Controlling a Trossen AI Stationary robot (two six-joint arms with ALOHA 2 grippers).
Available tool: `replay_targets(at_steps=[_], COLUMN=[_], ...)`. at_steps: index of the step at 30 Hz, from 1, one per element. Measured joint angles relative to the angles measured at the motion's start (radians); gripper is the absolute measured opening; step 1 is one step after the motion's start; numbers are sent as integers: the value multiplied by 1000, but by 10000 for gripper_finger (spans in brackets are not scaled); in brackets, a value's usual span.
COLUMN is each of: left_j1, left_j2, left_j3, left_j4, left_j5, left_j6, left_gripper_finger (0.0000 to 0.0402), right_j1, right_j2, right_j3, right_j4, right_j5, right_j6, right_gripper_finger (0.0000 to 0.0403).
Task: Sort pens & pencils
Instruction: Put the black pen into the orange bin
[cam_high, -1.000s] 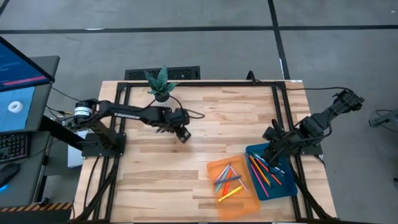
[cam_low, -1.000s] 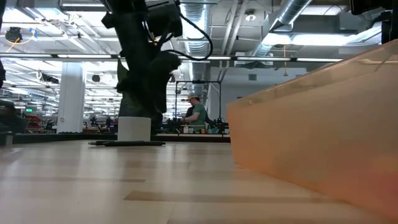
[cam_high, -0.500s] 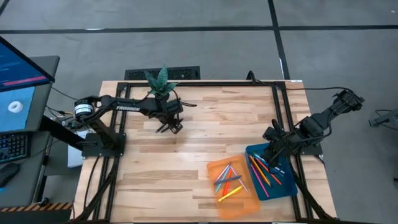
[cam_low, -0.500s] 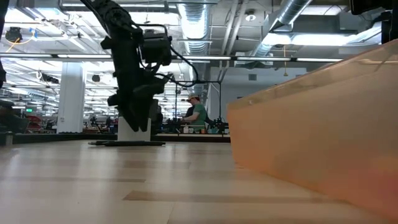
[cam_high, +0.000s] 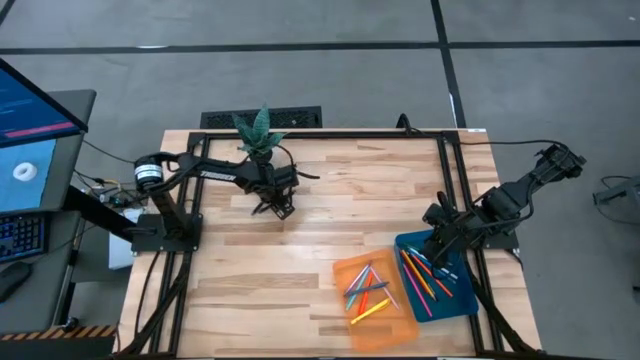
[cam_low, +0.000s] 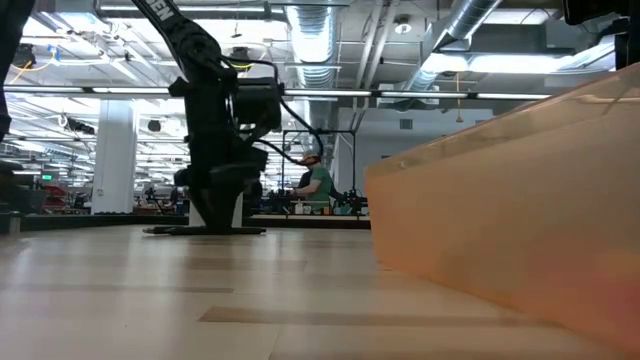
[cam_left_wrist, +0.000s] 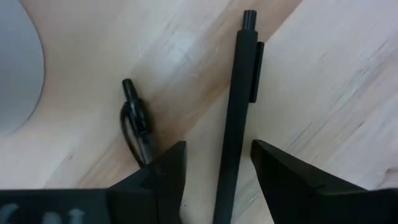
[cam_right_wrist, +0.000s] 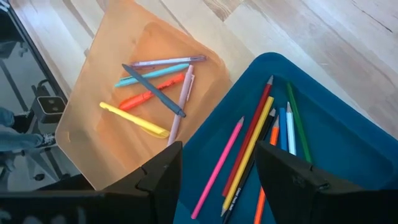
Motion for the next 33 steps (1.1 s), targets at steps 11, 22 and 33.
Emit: replay_targets(at_steps=[11,22,33], left_j1=[-22,-133,-379], left_j2=[4,10,8], left_j3=[23,112,415], left_j4=[-76,-106,-97], left_j5=[38,117,50], left_j6=[-32,-200,-414], left_gripper_finger=[45,9,15], right_j1=[0,0,0], right_j2=[0,0,0], right_j3=[0,0,0], right_j4=[0,0,0], right_j5=[0,0,-1], right_j6=[0,-8,-34], right_gripper_finger=[221,221,221])
